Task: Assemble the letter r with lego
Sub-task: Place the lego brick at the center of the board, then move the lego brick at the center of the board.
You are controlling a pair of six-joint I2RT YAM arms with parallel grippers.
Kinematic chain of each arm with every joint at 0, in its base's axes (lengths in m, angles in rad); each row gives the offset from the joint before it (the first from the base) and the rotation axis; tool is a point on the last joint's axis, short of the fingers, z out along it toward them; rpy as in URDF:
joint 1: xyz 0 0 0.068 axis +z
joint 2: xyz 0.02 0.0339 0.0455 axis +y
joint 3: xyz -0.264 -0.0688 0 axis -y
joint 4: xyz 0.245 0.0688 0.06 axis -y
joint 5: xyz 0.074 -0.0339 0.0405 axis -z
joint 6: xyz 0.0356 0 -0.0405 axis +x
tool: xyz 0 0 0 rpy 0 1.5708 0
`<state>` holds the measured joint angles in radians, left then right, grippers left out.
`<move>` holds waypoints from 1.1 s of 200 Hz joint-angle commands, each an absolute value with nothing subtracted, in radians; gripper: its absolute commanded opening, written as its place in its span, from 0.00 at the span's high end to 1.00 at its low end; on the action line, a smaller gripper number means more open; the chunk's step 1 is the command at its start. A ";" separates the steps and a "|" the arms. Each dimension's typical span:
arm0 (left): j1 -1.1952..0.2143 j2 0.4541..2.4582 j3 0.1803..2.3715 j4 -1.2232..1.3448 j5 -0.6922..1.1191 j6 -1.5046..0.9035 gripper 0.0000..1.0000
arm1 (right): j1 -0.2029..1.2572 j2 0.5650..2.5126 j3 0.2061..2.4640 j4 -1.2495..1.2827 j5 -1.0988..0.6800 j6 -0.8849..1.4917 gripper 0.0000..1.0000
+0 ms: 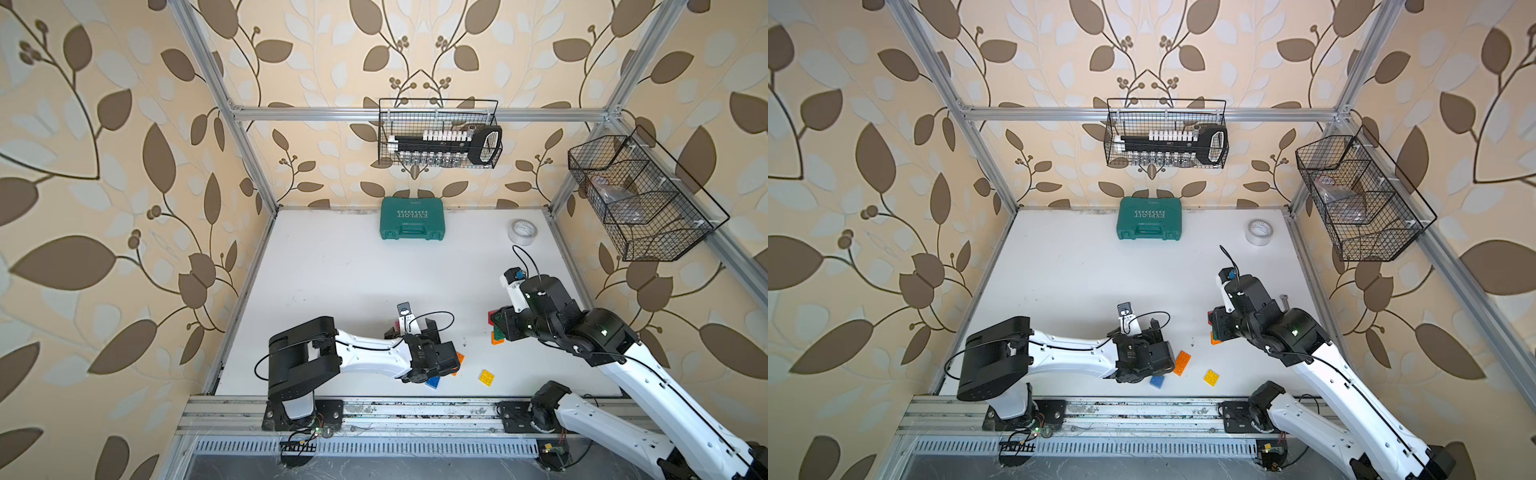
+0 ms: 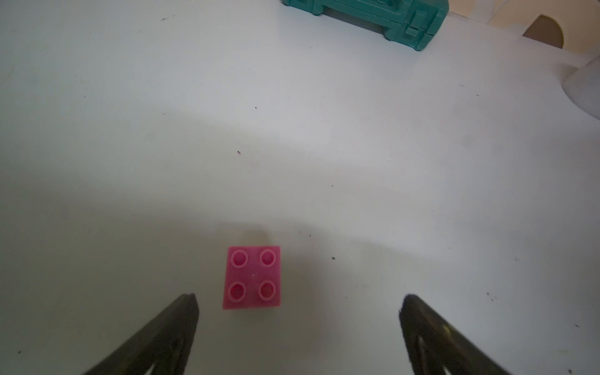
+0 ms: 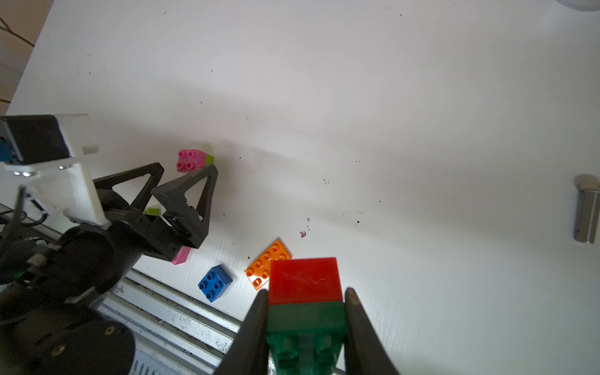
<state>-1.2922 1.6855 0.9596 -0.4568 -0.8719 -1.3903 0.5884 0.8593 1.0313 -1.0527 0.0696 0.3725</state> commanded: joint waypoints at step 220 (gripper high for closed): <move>-0.322 1.235 0.845 -0.831 0.574 -0.920 0.08 | 0.670 1.635 1.484 -0.919 -0.239 -0.727 1.00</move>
<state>-0.3260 1.1755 0.8646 -0.8875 0.4133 -0.9623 0.6186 1.5909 1.4586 -0.8970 -0.2802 -0.5919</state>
